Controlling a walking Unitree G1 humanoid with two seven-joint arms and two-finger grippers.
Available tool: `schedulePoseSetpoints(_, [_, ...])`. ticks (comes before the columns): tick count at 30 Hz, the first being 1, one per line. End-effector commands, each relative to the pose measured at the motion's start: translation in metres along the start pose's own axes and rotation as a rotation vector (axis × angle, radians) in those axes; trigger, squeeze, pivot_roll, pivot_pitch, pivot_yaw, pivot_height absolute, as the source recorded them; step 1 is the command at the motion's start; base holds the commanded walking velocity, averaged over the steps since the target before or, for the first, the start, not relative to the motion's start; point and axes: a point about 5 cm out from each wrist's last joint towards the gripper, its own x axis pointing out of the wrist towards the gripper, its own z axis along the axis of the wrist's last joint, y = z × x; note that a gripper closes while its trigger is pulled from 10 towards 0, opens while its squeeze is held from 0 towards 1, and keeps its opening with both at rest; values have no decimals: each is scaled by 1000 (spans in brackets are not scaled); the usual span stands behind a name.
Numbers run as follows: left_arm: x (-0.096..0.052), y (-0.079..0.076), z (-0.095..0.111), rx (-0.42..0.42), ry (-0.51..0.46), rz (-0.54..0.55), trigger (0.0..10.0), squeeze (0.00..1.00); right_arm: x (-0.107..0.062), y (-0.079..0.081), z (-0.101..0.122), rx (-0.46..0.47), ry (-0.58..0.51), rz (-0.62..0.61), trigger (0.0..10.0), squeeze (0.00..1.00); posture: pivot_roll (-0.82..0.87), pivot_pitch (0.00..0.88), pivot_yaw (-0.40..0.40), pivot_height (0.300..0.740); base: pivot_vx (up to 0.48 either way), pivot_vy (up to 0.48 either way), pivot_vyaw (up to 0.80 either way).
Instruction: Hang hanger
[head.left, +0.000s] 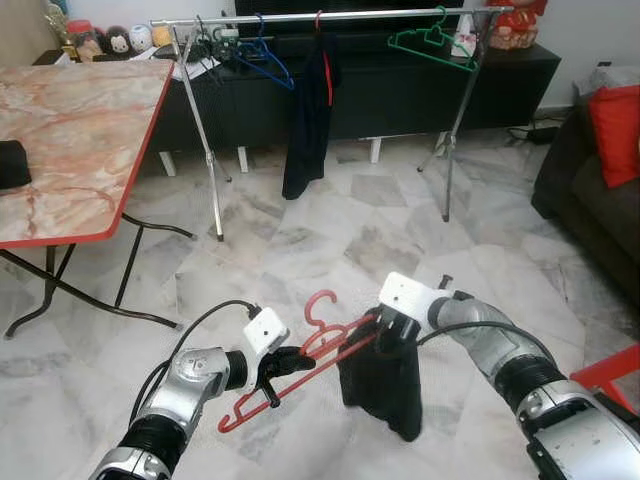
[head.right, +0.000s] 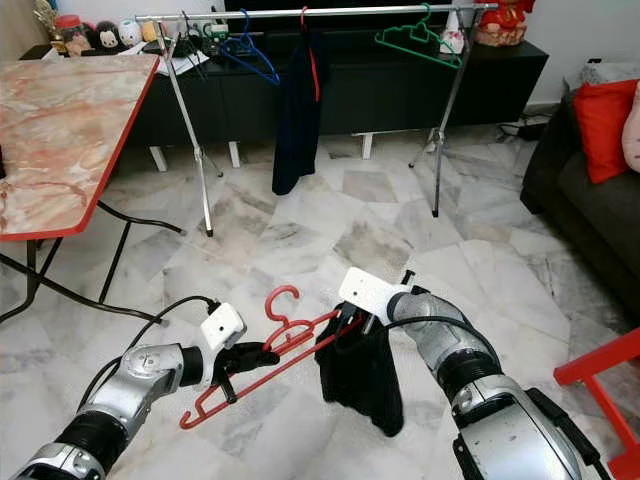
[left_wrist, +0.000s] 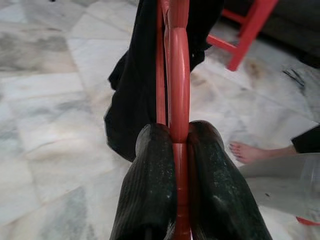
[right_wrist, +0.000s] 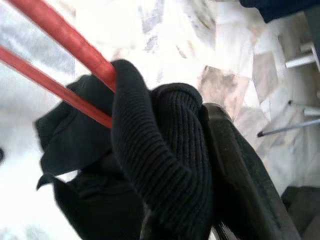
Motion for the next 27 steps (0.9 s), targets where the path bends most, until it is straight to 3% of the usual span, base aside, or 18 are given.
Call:
schedulePoseSetpoints(1, [0,-1,5,24,-5,-15,10000,0,-3,-8,2,-55,-5,-4,10000,0,-69,23,-54,740,0,0,0])
schedulePoseSetpoints(8, [2,-4,5,5,-12,-24,10000,0,-3,-12,21,-41,-125,10,10000,0,-72,24,-51,740,0,0,0])
schedulePoseSetpoints(15, [4,-5,2,-9,13,-35,10000,0,-3,-14,29,-57,-166,-15,10000,0,-70,25,-51,740,0,0,0])
schedulePoseSetpoints(21, [12,-2,0,-22,16,29,10000,0,-5,-20,40,-40,-215,-48,10000,0,-72,25,-51,740,0,0,0])
schedulePoseSetpoints(27, [17,7,4,27,15,162,10000,0,-12,-31,43,-20,-244,-83,10000,0,-72,25,-51,740,0,0,0])
